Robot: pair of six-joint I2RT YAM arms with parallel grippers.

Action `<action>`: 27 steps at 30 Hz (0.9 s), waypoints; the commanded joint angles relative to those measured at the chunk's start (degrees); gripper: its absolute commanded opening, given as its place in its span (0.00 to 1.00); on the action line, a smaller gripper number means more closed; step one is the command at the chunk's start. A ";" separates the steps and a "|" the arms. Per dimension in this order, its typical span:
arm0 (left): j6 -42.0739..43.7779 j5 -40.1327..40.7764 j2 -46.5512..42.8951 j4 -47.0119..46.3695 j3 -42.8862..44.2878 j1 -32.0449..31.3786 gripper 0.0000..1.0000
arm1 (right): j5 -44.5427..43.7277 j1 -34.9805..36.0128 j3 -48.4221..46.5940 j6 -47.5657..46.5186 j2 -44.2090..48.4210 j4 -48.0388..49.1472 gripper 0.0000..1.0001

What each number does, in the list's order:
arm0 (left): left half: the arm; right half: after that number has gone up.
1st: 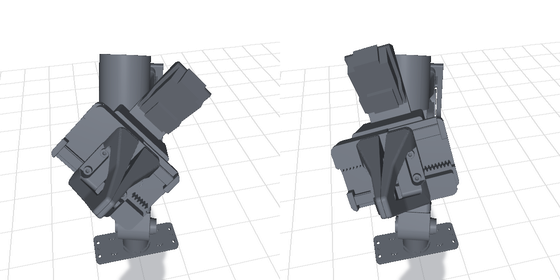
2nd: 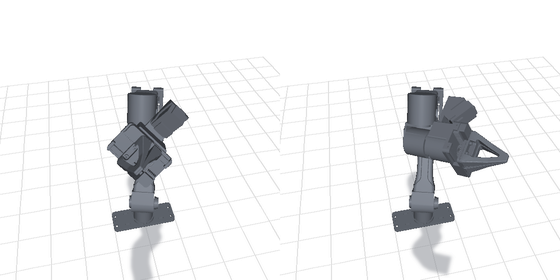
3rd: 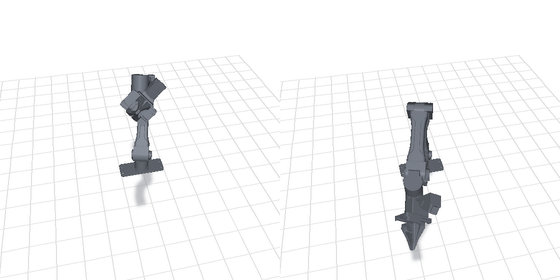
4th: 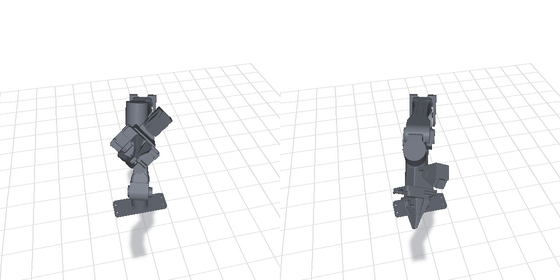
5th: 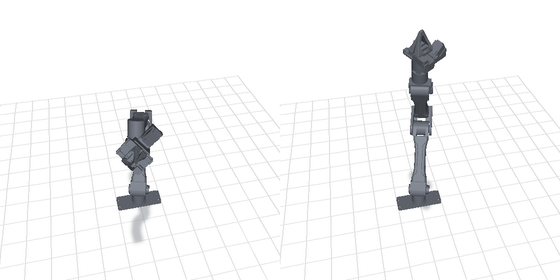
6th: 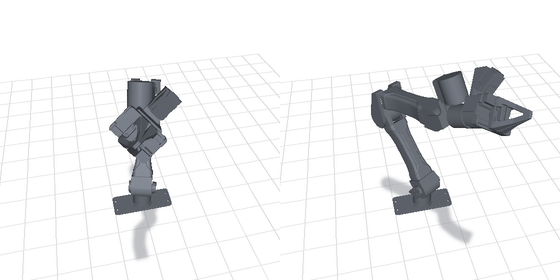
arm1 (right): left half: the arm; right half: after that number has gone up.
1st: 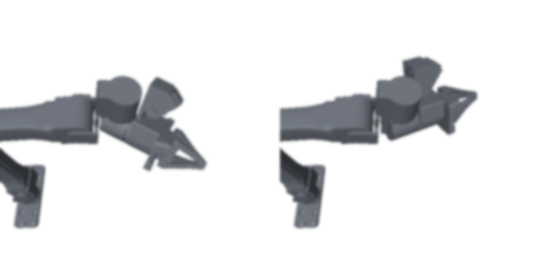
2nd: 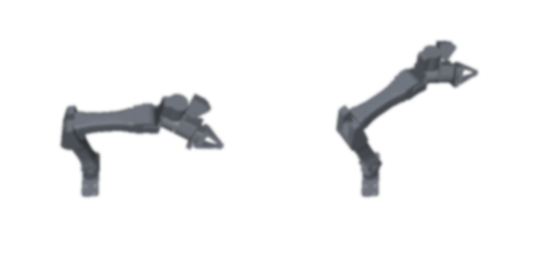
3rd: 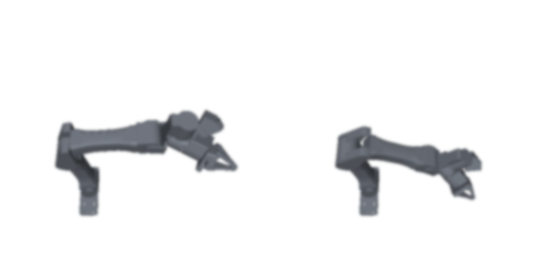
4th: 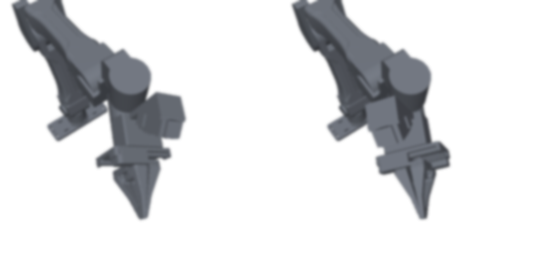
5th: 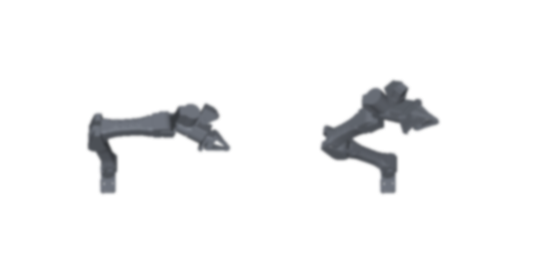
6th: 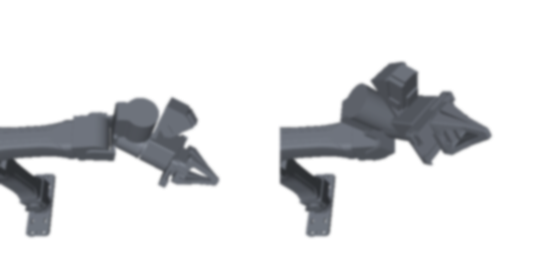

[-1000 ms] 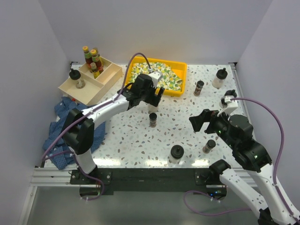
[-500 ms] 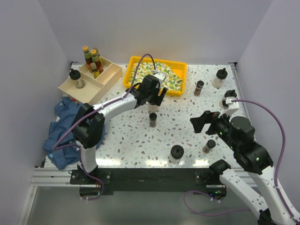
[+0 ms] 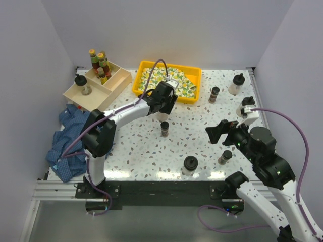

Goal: Organize the condiment bottles
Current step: Pick up the bottle from the center of the board.

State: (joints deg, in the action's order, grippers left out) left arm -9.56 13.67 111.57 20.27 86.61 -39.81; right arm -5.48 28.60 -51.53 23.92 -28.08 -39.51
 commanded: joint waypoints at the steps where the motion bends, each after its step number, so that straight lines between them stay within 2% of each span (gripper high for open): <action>1: -1.95 5.67 -8.46 4.94 2.08 2.28 0.00 | -0.85 0.05 -1.65 -1.07 0.39 -0.04 0.99; 6: -2.39 2.06 -18.21 4.52 -2.40 11.31 0.00 | -0.85 0.14 -0.94 -0.98 1.36 1.01 0.99; 11: -1.16 3.47 -24.28 3.81 -5.39 20.46 0.00 | -0.24 0.05 -1.21 -1.07 0.83 1.45 0.99; 18: -1.51 3.73 -25.52 1.53 -7.24 36.18 0.00 | 0.38 0.14 -1.12 -1.07 0.74 2.24 0.99; 20: -2.39 3.21 -25.61 -1.10 -8.38 39.44 0.00 | 0.55 0.14 -1.12 -1.16 0.65 2.50 0.99; 21: -3.52 2.86 -25.52 -2.24 -8.82 43.29 0.00 | 0.64 0.05 -1.21 -1.07 0.65 2.50 0.99; 24: -4.93 -2.06 -25.70 -9.97 -11.98 48.93 0.00 | 0.90 0.05 -1.65 -1.16 0.39 2.59 0.99; 27: -5.64 -3.39 -23.16 -13.24 -10.77 51.49 0.00 | 0.99 0.14 -1.91 -1.07 0.39 2.77 0.98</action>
State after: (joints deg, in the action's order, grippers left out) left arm -12.80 13.41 87.61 19.22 74.37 8.47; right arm -4.95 28.60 -51.53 23.73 -27.20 -38.98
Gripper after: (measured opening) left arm 0.678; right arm 0.985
